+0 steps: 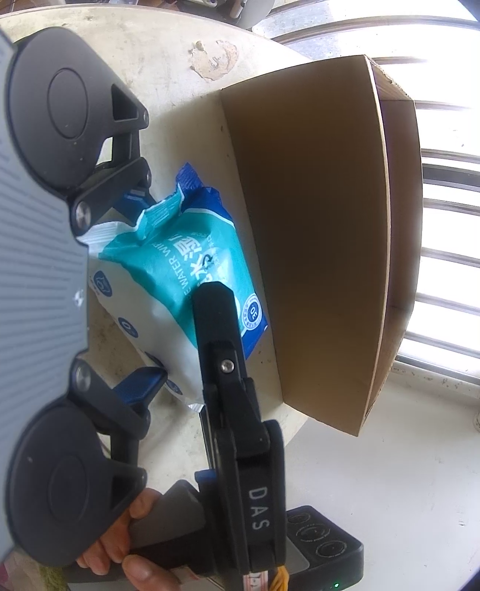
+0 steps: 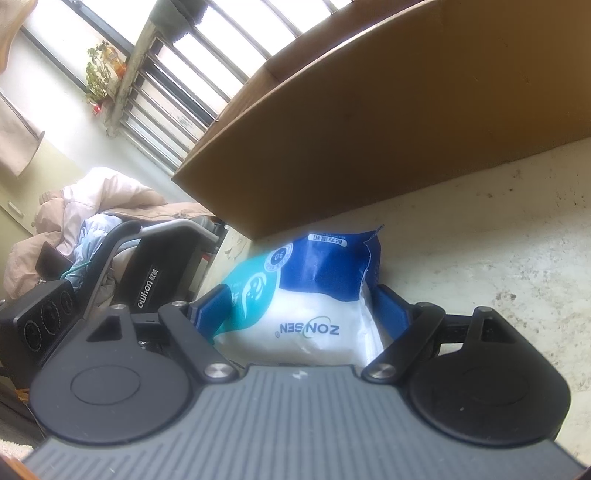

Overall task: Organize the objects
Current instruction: 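Lift the wet-wipes pack with the right gripper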

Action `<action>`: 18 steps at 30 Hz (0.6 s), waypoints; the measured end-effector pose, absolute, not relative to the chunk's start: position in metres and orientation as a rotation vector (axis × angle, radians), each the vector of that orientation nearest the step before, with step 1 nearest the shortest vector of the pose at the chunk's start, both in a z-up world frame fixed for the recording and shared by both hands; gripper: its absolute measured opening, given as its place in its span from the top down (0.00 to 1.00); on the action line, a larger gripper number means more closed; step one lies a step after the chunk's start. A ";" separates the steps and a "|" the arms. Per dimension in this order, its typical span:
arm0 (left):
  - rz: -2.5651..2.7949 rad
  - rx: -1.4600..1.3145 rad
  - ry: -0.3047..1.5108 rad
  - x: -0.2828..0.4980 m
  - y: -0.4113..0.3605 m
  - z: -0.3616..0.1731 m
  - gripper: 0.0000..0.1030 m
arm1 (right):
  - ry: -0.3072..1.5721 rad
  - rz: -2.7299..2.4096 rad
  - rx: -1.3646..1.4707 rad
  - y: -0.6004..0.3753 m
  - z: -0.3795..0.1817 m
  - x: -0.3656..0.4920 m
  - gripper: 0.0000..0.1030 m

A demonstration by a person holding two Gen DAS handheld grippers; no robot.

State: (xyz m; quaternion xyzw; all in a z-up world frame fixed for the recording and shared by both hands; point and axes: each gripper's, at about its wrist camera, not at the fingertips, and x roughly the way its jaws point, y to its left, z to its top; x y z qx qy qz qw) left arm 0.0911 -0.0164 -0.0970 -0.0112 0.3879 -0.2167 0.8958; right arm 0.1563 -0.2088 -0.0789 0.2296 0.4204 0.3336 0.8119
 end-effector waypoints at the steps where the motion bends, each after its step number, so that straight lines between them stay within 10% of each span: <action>1: -0.447 -0.023 0.805 0.092 -0.017 -0.096 0.19 | 0.898 0.713 0.490 -0.209 -0.078 0.157 0.19; 18: -0.434 -0.029 0.789 0.090 -0.019 -0.082 0.19 | 0.882 0.710 0.512 -0.208 -0.066 0.158 0.20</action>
